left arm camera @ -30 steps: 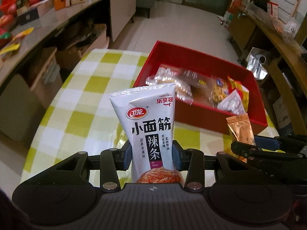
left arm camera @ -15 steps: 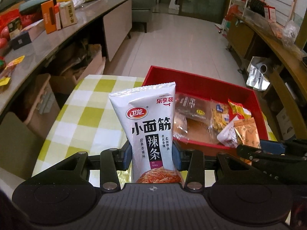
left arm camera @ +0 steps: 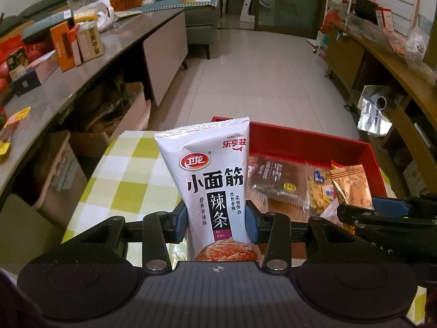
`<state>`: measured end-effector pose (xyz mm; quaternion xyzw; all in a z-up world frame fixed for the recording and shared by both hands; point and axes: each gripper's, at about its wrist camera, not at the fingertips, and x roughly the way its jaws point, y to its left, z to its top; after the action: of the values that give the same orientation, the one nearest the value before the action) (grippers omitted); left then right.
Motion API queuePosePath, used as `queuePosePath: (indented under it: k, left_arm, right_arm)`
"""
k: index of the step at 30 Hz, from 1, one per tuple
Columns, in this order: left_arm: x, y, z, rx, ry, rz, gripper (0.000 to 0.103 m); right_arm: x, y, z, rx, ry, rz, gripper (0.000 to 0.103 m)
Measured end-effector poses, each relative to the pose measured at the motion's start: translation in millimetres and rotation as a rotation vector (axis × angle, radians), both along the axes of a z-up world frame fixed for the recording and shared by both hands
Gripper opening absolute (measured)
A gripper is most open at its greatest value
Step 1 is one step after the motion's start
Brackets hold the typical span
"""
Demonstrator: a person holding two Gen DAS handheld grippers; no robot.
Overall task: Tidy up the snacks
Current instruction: 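Carry the white bag and gold packet over the red tray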
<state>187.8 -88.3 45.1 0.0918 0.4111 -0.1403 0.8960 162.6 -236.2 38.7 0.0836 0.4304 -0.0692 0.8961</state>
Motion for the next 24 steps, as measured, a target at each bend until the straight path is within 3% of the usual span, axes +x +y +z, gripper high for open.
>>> queuePosePath:
  k: [24]
  left_arm:
    - [28.9,-32.2,-20.8,0.1,-0.045,0.002,0.051]
  right_arm:
    - [36.6,-16.6,-25.6,-0.029,0.024,-0.025,0.048]
